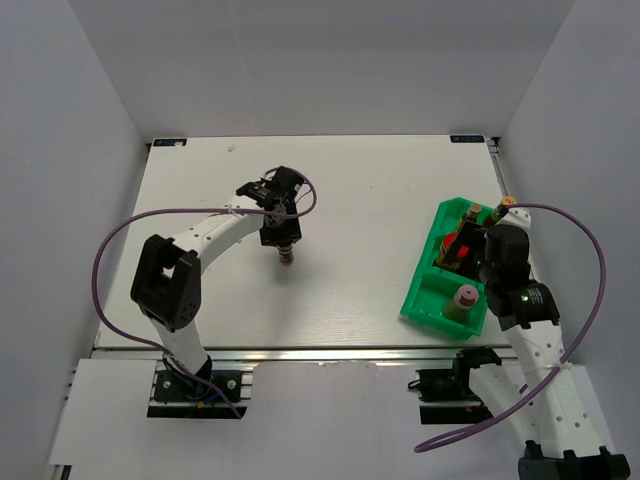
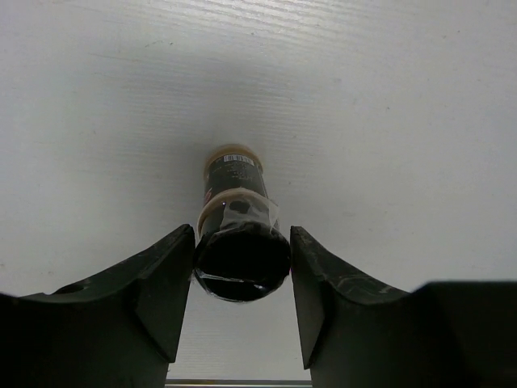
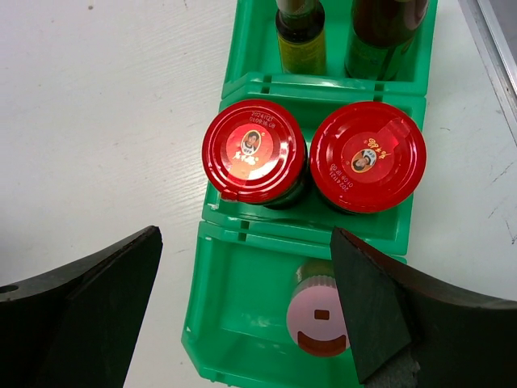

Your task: Organize the condiment bottles

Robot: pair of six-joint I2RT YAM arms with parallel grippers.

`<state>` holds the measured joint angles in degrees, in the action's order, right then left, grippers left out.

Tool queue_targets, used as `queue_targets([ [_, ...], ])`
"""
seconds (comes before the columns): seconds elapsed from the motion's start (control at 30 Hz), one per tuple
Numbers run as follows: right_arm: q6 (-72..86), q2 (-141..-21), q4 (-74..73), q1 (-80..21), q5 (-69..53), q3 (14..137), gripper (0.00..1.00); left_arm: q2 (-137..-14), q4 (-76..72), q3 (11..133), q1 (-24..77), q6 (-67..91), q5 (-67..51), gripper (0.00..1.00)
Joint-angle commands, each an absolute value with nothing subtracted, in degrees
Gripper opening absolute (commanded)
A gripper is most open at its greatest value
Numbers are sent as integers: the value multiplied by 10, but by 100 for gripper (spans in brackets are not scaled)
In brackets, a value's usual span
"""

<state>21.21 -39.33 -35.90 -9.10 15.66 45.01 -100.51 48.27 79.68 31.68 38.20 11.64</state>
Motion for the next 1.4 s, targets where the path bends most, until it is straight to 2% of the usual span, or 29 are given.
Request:
queue_targets([
  [0.0, 204, -376, -336, -91, 154, 441, 89, -1009, 511, 831, 328, 375, 141, 59],
  [0.13, 203, -372, -333, -90, 151, 439, 89, -1013, 513, 831, 344, 374, 141, 49],
  [0.17, 204, -372, -332, -91, 149, 439, 89, -1017, 517, 833, 346, 374, 140, 40],
  [0.27, 203, -372, -327, -90, 138, 438, 89, -1016, 529, 852, 358, 373, 141, 26],
  [0.4, 201, -363, -323, -91, 134, 437, 89, -997, 514, 878, 379, 353, 127, 20],
  [0.57, 200, -354, -316, -90, 125, 433, 89, -985, 453, 913, 441, 310, 66, 20],
  [0.73, 206, -337, -315, -91, 140, 439, 89, -1052, 457, 1005, 498, 277, 47, 18],
  [0.97, 313, -281, -363, -90, 349, 503, 89, -1152, 496, 1161, 570, 244, 32, 17],
  [1.1, 359, -265, -399, -90, 453, 534, 89, -1189, 506, 1207, 598, 235, 4, 17],
  [1.37, 351, -264, -413, -90, 457, 533, 89, -1236, 506, 1264, 648, 220, -25, 19],
])
